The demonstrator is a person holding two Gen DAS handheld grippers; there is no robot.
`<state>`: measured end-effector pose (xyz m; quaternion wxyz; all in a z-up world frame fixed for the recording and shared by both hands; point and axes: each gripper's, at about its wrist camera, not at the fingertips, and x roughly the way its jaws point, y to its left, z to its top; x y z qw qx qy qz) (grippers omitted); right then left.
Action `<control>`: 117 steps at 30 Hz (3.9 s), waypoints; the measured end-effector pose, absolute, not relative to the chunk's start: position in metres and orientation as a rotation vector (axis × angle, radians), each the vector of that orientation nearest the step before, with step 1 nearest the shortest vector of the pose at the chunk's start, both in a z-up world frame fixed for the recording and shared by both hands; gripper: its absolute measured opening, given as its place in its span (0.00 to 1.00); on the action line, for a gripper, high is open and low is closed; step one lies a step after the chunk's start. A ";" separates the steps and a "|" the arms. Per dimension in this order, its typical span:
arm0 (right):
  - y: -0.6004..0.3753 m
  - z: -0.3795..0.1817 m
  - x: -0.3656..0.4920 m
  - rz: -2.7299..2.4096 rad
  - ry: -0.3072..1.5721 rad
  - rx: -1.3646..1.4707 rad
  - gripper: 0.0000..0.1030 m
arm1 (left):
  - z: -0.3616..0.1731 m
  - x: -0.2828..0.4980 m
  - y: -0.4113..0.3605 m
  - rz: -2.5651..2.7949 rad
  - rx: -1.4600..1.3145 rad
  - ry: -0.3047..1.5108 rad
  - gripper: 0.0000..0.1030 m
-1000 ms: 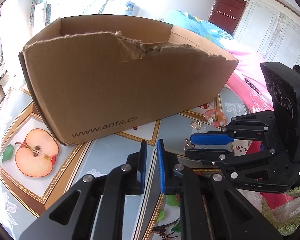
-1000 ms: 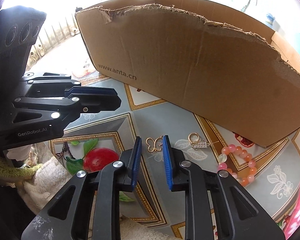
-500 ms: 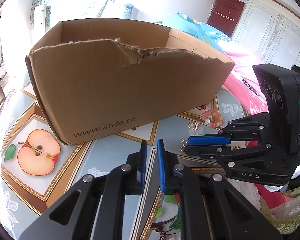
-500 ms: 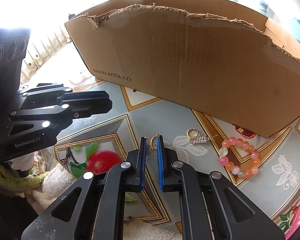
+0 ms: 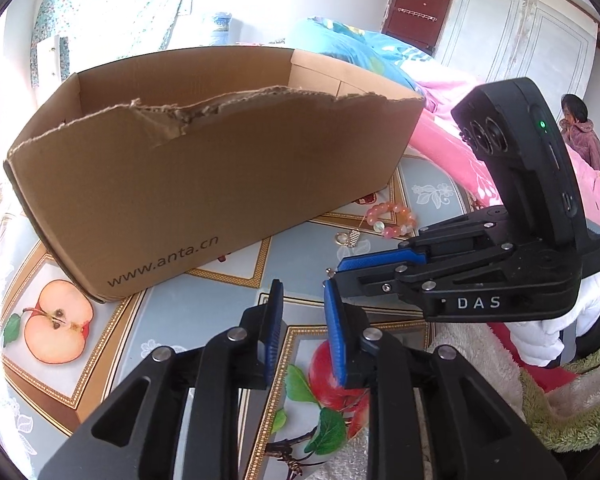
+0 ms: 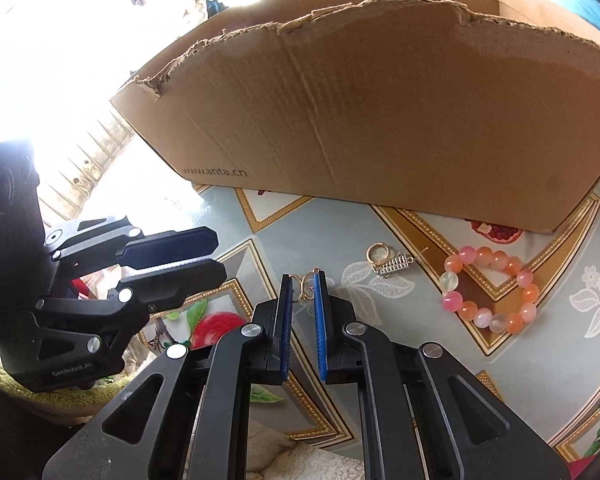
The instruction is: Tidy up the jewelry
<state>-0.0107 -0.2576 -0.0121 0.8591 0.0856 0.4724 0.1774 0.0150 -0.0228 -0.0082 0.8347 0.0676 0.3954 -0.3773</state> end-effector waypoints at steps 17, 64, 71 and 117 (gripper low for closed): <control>-0.325 -0.004 -0.026 0.421 0.905 0.436 0.01 | -0.012 0.009 -0.049 -0.802 0.271 0.852 0.27; -0.332 -0.009 -0.061 0.387 0.781 0.484 0.02 | -0.007 0.018 -0.079 -0.619 0.360 0.947 0.00; -0.326 -0.008 -0.060 0.390 0.778 0.476 0.02 | -0.012 0.018 -0.082 -0.612 0.342 0.968 0.24; -0.289 -0.005 -0.059 0.354 0.780 0.268 0.21 | -0.018 0.018 -0.072 -0.638 0.304 0.977 0.00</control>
